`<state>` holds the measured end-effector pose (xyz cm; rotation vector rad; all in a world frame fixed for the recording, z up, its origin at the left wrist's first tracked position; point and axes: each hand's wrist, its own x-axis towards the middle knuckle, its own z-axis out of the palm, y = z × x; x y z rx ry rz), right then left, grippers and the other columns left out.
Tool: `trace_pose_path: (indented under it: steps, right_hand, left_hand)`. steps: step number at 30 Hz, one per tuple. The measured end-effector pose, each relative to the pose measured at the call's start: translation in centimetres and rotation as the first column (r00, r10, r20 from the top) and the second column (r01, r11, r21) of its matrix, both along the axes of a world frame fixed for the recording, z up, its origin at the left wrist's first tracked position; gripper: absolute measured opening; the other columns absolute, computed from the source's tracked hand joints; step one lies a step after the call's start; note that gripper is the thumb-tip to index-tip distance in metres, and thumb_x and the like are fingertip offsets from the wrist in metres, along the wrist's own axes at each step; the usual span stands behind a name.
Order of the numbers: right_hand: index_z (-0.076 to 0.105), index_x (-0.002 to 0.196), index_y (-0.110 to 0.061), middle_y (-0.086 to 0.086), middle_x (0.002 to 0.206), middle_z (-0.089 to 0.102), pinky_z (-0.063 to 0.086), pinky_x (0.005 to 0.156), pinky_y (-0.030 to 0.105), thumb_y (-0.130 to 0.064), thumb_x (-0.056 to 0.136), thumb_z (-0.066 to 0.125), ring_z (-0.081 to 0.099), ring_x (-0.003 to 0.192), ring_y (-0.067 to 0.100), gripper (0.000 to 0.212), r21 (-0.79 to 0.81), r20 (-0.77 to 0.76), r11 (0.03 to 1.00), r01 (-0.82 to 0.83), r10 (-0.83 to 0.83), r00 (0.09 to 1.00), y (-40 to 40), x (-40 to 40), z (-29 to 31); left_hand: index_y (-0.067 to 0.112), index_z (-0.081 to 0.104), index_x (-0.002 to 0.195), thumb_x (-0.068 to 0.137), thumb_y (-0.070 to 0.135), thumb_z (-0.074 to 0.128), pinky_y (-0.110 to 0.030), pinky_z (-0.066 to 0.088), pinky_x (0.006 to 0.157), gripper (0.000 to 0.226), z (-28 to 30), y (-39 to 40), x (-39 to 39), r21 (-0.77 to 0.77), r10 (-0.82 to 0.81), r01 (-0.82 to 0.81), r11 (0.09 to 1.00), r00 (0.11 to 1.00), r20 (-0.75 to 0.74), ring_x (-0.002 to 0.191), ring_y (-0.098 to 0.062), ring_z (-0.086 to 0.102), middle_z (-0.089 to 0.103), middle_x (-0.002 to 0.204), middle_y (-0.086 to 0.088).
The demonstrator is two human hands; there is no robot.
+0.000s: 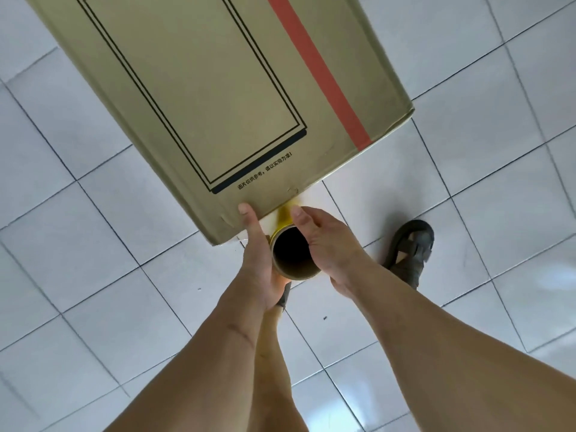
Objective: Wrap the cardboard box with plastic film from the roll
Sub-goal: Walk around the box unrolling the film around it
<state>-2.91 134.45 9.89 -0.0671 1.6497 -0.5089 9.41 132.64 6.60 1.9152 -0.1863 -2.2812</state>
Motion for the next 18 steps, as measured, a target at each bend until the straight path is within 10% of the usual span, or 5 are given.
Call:
trace_pose_path:
  steps: [3, 12, 18]
  right_hand:
    - [0.055, 0.139, -0.032, -0.006, 0.128, 0.061, 0.041, 0.090, 0.029, -0.065, 0.090, 0.056, 0.056, 0.114, 0.016, 0.059, -0.010, 0.019, 0.999, -0.030, 0.030, 0.999, -0.3, -0.9, -0.2]
    - [0.049, 0.145, -0.024, -0.002, 0.139, 0.055, 0.044, 0.103, 0.035, -0.066, 0.092, 0.052, 0.052, 0.124, 0.020, 0.068, -0.057, -0.075, 0.962, -0.266, 0.261, 0.962, -1.2, -5.7, -0.8]
    - [0.060, 0.128, -0.027, -0.010, 0.121, 0.063, 0.041, 0.093, 0.030, -0.069, 0.093, 0.047, 0.055, 0.116, 0.015, 0.056, -0.042, 0.013, 0.961, -0.272, 0.273, 0.962, -1.9, -8.9, -0.8]
  left_hand:
    - [0.023, 0.066, 0.150, 0.066, 0.104, 0.059, -0.058, 0.050, 0.121, 0.118, -0.3, -0.1, -1.2, -0.065, 0.076, -0.070, 0.995, 0.991, 0.108, 0.131, -0.034, 0.073, 0.078, 0.137, -0.013]
    - [0.015, 0.071, 0.141, 0.083, 0.104, 0.034, -0.043, 0.061, 0.089, 0.113, 1.3, 0.3, -6.6, 0.035, 0.232, -0.239, 0.970, 0.962, 0.145, 0.124, -0.036, 0.076, 0.081, 0.129, -0.017]
    - [0.016, 0.069, 0.143, 0.095, 0.092, 0.040, -0.056, 0.055, 0.115, 0.095, 1.6, 0.0, -9.1, -0.016, 0.256, -0.256, 0.966, 0.956, 0.147, 0.128, -0.034, 0.075, 0.081, 0.131, -0.014]
